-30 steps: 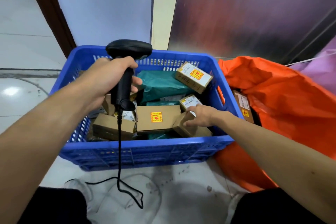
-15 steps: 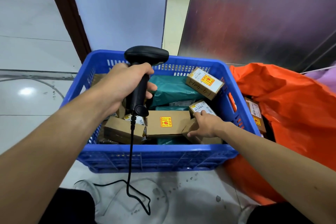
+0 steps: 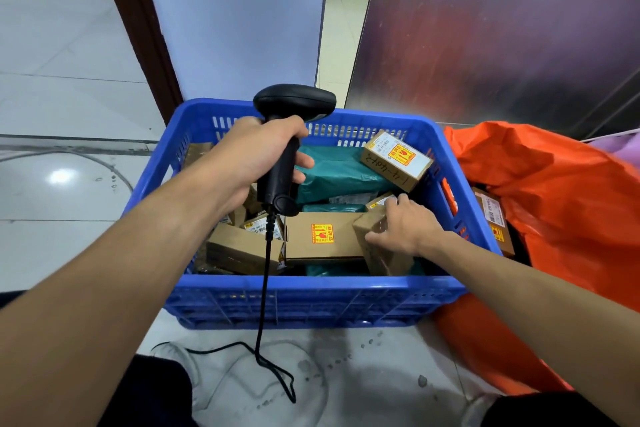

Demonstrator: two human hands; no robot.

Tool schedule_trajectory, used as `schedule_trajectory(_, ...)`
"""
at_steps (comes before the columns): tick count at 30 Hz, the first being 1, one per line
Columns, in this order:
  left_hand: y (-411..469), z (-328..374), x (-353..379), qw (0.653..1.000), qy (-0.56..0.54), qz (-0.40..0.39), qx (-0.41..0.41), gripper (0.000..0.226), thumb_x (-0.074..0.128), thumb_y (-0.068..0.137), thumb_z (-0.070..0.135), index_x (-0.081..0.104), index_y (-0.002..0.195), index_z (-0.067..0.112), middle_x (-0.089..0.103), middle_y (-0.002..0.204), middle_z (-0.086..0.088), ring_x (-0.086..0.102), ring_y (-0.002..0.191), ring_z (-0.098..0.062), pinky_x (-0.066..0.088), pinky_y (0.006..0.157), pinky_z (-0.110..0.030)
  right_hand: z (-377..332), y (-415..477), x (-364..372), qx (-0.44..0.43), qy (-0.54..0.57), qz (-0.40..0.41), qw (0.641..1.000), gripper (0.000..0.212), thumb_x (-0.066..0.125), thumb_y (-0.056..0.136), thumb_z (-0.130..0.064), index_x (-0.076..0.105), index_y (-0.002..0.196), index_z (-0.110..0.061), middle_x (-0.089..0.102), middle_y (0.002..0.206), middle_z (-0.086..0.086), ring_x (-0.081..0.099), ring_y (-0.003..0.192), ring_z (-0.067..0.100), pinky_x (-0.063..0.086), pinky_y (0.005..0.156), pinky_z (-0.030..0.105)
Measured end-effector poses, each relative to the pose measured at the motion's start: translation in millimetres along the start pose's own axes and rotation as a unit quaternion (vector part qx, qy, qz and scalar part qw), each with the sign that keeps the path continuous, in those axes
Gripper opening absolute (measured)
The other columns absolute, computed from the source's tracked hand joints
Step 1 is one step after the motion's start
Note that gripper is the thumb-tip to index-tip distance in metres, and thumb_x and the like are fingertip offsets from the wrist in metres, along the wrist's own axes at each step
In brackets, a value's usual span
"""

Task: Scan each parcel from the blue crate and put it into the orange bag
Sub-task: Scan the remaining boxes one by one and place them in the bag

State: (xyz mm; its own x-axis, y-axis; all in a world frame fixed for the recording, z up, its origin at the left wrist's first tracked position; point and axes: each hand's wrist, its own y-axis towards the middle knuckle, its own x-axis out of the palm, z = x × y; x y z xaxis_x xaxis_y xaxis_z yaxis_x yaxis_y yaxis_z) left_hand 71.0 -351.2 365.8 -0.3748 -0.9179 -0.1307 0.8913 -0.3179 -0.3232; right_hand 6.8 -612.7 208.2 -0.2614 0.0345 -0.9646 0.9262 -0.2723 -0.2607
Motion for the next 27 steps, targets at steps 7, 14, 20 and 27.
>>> schedule_trajectory(7,1.5,0.6,3.8,1.000,-0.006,0.009,0.008,0.025,0.067,0.095,0.024,0.068,0.110,0.003,0.073,0.078,-0.012,0.067,0.068,-0.021,0.062,0.069,-0.030,1.1,-23.0,-49.6,-0.016,0.076,0.111,0.991,0.084,0.056,0.085,-0.069,0.044,0.143,-0.010,0.050,0.128,0.012,0.056,0.108,0.036,0.045,0.089,0.044)
schedule_trajectory(14,3.1,-0.3,7.0,0.998,-0.049,-0.027,-0.017,0.015,0.072,0.092,0.020,0.069,0.101,0.008,0.070,0.077,-0.009,0.069,0.068,-0.022,0.063,0.076,-0.039,3.1,-61.9,-96.4,-0.071,0.159,0.222,0.959,0.104,0.068,0.082,-0.059,0.020,0.161,-0.011,0.044,0.134,0.005,0.054,0.108,0.026,0.042,0.086,0.036)
schedule_trajectory(20,0.8,-7.4,21.2,0.982,-0.147,-0.082,-0.088,0.011,0.071,0.094,0.019,0.066,0.097,0.010,0.068,0.075,-0.007,0.068,0.061,-0.020,0.062,0.060,-0.032,-2.1,-82.8,-119.5,-0.099,0.173,0.276,0.940,0.111,0.071,0.078,-0.057,0.017,0.162,-0.008,0.038,0.137,0.005,0.054,0.103,0.022,0.050,0.087,0.040)
schedule_trajectory(27,1.5,-10.5,29.9,0.978,-0.176,-0.050,-0.106,0.049,0.081,0.085,0.047,0.064,0.108,0.007,0.078,0.083,-0.010,0.070,0.063,-0.021,0.062,0.062,-0.036,-3.9,-101.7,-136.3,-0.144,0.208,0.354,0.900,0.090,0.081,0.068,-0.037,0.039,0.144,-0.012,0.035,0.126,-0.002,0.050,0.093,0.013,0.053,0.076,0.034)
